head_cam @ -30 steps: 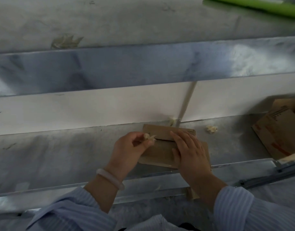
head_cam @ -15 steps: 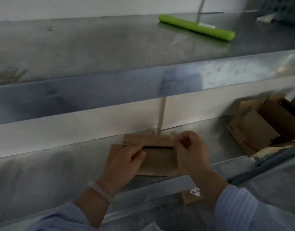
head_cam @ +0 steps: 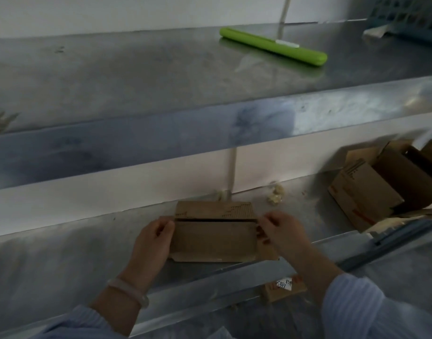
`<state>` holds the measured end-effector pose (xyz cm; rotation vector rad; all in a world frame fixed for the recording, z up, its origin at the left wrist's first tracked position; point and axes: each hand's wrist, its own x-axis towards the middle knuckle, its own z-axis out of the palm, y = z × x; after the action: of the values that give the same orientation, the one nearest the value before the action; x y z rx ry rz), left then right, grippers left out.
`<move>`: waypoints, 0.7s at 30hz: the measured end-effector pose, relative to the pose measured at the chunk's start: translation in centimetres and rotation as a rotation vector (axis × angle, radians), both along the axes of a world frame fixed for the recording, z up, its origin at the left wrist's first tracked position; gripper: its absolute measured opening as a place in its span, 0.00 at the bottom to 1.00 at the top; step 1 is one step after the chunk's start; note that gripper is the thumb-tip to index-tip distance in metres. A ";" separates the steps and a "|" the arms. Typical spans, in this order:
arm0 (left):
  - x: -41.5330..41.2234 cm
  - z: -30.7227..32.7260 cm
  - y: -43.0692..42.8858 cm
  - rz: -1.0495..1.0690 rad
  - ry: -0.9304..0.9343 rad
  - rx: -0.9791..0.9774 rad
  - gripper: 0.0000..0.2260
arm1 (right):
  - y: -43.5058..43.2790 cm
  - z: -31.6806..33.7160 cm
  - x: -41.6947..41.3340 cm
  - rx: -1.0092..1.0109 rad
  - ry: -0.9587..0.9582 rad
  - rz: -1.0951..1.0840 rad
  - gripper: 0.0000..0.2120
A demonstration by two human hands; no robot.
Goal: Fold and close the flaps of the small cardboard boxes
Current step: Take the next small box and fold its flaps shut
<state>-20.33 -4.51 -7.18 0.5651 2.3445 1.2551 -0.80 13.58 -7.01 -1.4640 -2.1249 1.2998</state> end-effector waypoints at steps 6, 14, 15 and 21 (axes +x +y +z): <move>-1.0 1.3 -1.4 0.055 -0.395 0.115 0.12 | -1.5 0.2 -0.2 -0.322 0.177 0.031 0.10; -2.7 1.8 -0.7 -0.638 -0.073 -0.479 0.52 | -0.9 2.4 -2.5 -0.123 -0.157 0.550 0.45; -2.5 1.3 -0.1 -0.596 -0.029 -0.495 0.53 | -1.1 1.9 -3.2 -0.072 -0.203 0.508 0.53; -0.2 0.0 2.1 -0.399 0.244 -0.503 0.47 | -3.4 1.2 -6.1 0.225 -0.515 0.433 0.53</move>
<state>-20.52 -2.39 -7.13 0.9843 2.4434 0.4160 -6.86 10.20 -5.76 -1.4006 -2.9381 0.8019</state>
